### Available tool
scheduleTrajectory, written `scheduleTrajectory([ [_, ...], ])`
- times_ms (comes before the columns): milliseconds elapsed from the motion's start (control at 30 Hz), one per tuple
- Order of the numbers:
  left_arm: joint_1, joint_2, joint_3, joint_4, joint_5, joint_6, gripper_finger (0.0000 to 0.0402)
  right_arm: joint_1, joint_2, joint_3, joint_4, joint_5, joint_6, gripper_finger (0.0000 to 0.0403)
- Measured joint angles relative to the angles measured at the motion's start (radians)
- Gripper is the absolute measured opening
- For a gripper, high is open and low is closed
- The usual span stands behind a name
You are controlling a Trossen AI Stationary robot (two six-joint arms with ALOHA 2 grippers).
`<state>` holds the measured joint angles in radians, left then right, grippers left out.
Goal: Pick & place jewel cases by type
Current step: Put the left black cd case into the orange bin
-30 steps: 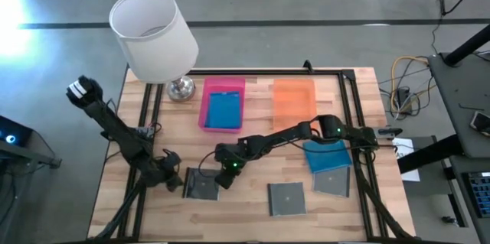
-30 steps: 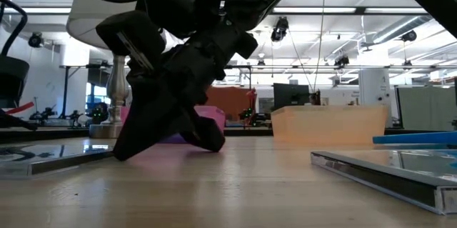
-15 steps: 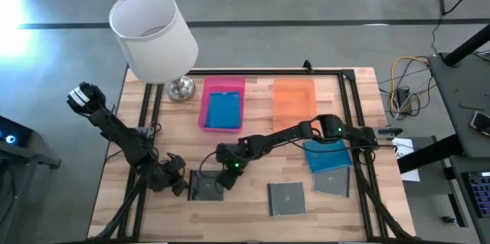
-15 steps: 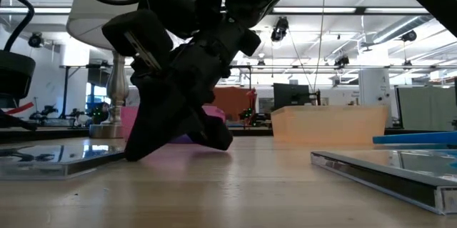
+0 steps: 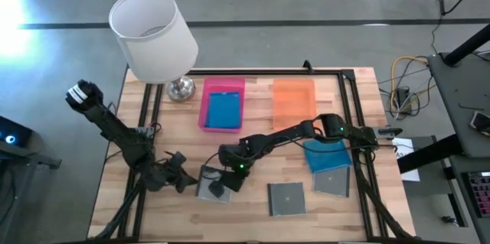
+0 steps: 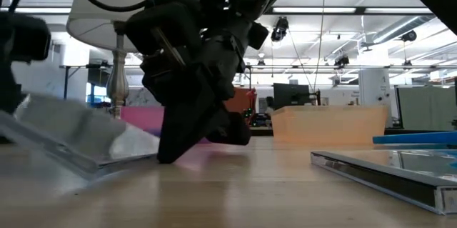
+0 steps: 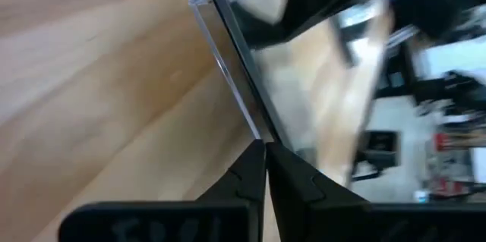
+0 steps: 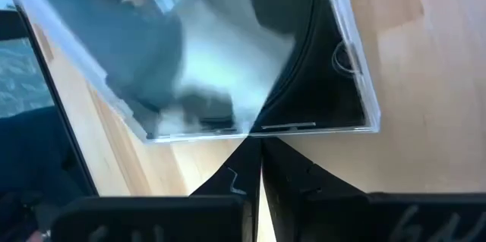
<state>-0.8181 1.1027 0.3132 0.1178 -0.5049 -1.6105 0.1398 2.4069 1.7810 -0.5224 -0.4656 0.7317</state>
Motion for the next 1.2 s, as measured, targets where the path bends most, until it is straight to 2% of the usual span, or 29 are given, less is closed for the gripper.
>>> scheduleTrajectory([
  [200,0.006,-0.005,0.006,0.191,-0.165,0.092,0.0001,0.000,0.000,0.000,-0.001,0.004,-0.031,0.0013],
  [367,0.031,-0.001,0.004,0.225,-0.185,0.117,0.0001,0.000,0.000,0.000,0.001,0.010,-0.036,0.0013],
  [567,0.079,0.050,0.004,0.282,-0.090,0.116,0.0001,0.000,-0.001,-0.001,0.001,0.013,-0.037,0.0013],
  [733,0.091,0.070,0.003,0.229,0.019,0.079,0.0001,0.002,-0.004,-0.001,0.000,0.014,-0.037,0.0013],
  [867,0.090,0.038,0.070,-0.002,0.052,0.012,0.0001,0.002,-0.005,-0.001,0.000,0.016,-0.037,0.0013],
  [1000,0.100,0.019,0.238,-0.476,0.118,-0.003,0.0007,0.002,-0.005,-0.001,0.001,0.015,-0.040,0.0013],
  [1100,0.103,0.024,0.355,-0.785,0.157,0.017,0.0038,0.002,-0.005,-0.001,0.001,0.014,-0.044,0.0013],
  [1200,0.103,0.025,0.385,-0.905,0.167,-0.013,0.0086,0.002,-0.005,-0.001,0.001,0.014,-0.048,0.0013],
])
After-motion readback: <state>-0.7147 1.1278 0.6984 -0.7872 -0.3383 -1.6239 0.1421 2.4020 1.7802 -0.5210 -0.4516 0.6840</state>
